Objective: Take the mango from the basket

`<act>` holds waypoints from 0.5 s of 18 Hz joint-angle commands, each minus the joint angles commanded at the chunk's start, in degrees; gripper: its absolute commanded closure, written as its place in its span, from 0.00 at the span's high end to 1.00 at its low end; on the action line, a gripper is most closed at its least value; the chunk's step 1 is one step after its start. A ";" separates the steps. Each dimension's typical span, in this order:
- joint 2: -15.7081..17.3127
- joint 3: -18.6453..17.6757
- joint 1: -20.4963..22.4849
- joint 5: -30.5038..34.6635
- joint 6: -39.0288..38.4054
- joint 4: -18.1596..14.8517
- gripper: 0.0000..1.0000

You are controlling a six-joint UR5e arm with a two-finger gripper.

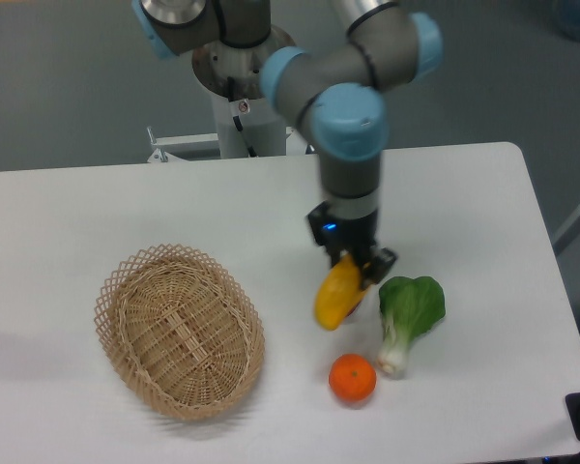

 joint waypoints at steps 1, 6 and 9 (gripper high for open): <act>0.09 0.17 0.53 0.00 1.15 -0.53 0.59; 0.09 2.02 1.15 -0.44 1.51 -3.26 0.59; 0.09 1.93 1.15 -0.53 1.60 -3.26 0.59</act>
